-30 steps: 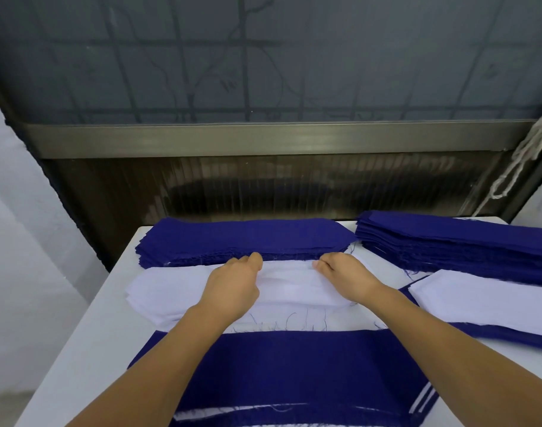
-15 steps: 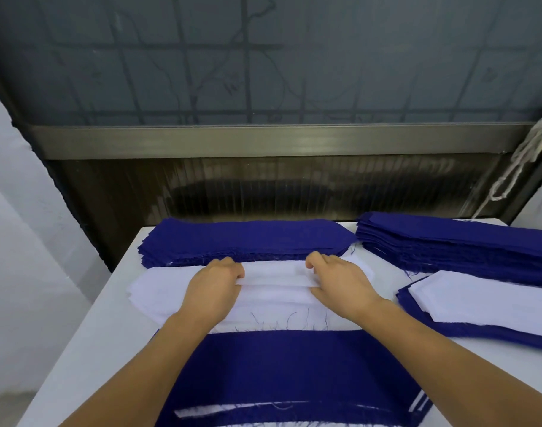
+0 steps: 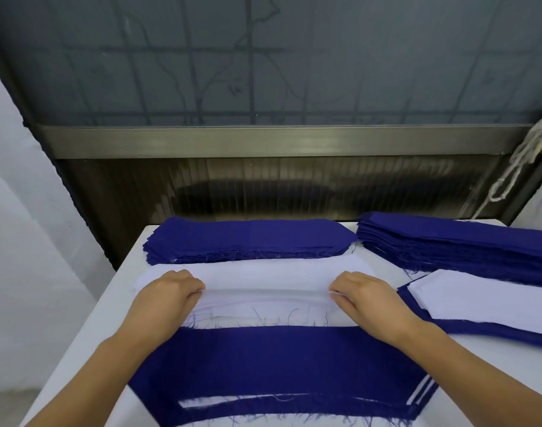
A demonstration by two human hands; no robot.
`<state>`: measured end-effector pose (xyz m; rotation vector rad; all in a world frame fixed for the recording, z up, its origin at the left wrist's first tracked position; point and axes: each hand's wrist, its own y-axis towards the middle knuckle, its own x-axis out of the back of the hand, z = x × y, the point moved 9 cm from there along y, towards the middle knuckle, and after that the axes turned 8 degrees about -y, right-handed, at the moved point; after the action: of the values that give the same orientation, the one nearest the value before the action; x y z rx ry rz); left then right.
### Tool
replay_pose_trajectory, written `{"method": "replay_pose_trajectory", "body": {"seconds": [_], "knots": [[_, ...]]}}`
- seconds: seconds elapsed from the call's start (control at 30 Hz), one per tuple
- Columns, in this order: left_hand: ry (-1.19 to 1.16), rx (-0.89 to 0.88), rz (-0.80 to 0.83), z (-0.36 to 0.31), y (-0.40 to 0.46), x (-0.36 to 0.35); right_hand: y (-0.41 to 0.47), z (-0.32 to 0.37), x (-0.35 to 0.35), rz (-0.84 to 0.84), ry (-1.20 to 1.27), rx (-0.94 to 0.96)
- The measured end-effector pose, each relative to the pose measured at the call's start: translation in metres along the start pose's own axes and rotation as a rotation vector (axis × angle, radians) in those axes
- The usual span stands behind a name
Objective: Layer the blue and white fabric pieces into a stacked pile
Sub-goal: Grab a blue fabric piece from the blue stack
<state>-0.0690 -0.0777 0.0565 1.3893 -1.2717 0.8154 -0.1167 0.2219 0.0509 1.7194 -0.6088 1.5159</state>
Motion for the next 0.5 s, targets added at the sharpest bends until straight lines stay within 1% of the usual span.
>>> {"method": "replay_pose_trajectory", "body": {"seconds": [0.07,0.1,0.2,0.27,0.3,0.33,0.37,0.4,0.47,0.5], "knots": [[-0.032,-0.046,0.139,-0.006,-0.014,-0.002,-0.021,-0.001,0.0,0.104,0.084,-0.019],[-0.092,-0.042,0.233,-0.007,-0.022,-0.005,-0.033,-0.003,-0.002,0.183,0.172,-0.038],[-0.393,0.032,0.521,-0.014,-0.043,-0.014,-0.067,-0.008,-0.008,0.477,0.512,-0.122],[-0.486,0.039,0.636,-0.024,-0.05,-0.016,-0.08,-0.008,-0.008,0.608,0.63,-0.148],[-0.502,0.043,0.662,-0.027,-0.05,-0.017,-0.081,-0.01,-0.006,0.63,0.638,-0.154],[-0.508,0.05,0.66,-0.03,-0.048,-0.016,-0.078,-0.012,-0.003,0.618,0.624,-0.164],[-0.503,0.06,0.619,-0.03,-0.042,-0.014,-0.073,-0.015,0.0,0.574,0.599,-0.18],[-0.485,0.074,0.537,-0.028,-0.035,-0.009,-0.067,-0.019,0.005,0.5,0.574,-0.208],[-0.435,0.098,0.3,-0.024,-0.02,0.01,-0.057,-0.028,0.018,0.296,0.54,-0.259],[-0.418,0.104,0.181,-0.023,-0.016,0.021,-0.055,-0.03,0.027,0.183,0.497,-0.252]]}}
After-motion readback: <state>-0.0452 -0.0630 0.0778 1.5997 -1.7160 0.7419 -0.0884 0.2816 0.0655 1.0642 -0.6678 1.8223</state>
